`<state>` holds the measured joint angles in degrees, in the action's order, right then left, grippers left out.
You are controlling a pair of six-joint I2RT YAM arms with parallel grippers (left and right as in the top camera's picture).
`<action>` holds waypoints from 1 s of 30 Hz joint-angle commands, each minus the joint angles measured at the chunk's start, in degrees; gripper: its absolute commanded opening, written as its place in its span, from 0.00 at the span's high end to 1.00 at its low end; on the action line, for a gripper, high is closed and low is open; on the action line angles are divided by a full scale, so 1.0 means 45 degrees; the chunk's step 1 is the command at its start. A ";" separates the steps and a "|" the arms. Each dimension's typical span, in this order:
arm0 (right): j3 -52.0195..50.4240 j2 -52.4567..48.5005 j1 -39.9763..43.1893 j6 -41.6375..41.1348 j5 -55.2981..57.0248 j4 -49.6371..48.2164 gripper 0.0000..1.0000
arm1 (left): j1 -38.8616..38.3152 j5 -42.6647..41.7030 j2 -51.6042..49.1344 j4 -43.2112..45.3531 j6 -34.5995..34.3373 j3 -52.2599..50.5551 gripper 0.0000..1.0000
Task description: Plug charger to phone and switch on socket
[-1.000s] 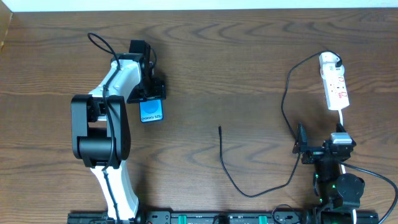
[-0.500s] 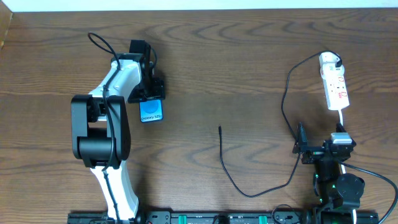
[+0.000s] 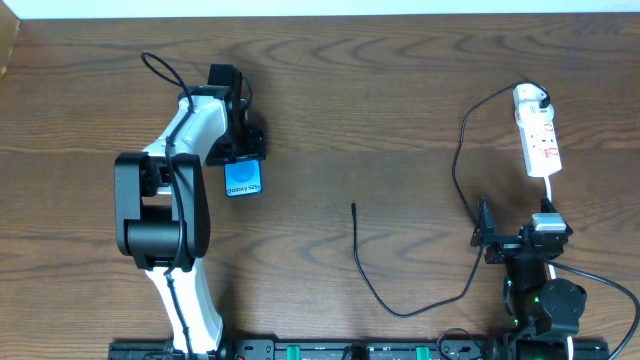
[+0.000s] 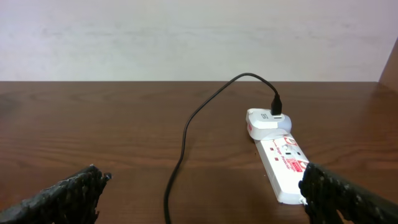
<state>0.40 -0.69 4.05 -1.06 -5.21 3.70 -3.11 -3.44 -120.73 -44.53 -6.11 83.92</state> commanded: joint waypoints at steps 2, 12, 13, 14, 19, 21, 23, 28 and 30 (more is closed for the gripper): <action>-0.0019 0.0078 -0.0078 -0.0136 0.0078 0.0058 0.01 | 0.0068 0.0243 -0.0729 -0.0034 0.0063 -0.0641 0.85; -0.0019 0.0078 -0.0078 -0.0136 0.0078 0.0058 0.01 | 0.0068 0.0248 -0.0641 -0.0175 0.0121 -0.0559 0.93; -0.0019 0.0078 -0.0078 -0.0136 0.0078 0.0063 0.01 | 0.0068 0.0253 -0.0539 -0.0296 0.0126 -0.0515 0.93; -0.0019 0.0078 -0.0078 -0.0136 0.0078 0.0058 0.01 | 0.0068 0.0248 -0.0447 -0.0364 0.0209 -0.0500 0.92; -0.0019 0.0078 -0.0078 -0.0136 0.0078 0.0058 0.01 | 0.0068 0.0253 0.0223 -0.0471 0.0257 -0.0500 0.93; -0.0019 0.0078 -0.0078 -0.0136 0.0078 0.0063 0.01 | 0.0068 0.0253 0.0481 -0.0500 0.0257 -0.0500 0.93; -0.0019 0.0078 -0.0078 -0.0136 0.0078 0.0058 0.01 | 0.0068 0.0248 0.0869 -0.0520 0.0257 -0.0500 0.93; -0.0019 0.0078 -0.0078 -0.0136 0.0073 0.0063 0.01 | 0.0068 0.0243 0.2050 -0.0612 0.0253 -0.0500 0.93; -0.0019 0.0078 -0.0078 -0.0136 0.0078 0.0058 0.01 | 0.0068 0.0214 0.2594 -0.0680 0.0248 -0.0500 0.93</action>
<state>0.40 -0.69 4.05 -1.06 -5.21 3.70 -3.09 -3.05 -115.00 -47.20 -5.72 81.06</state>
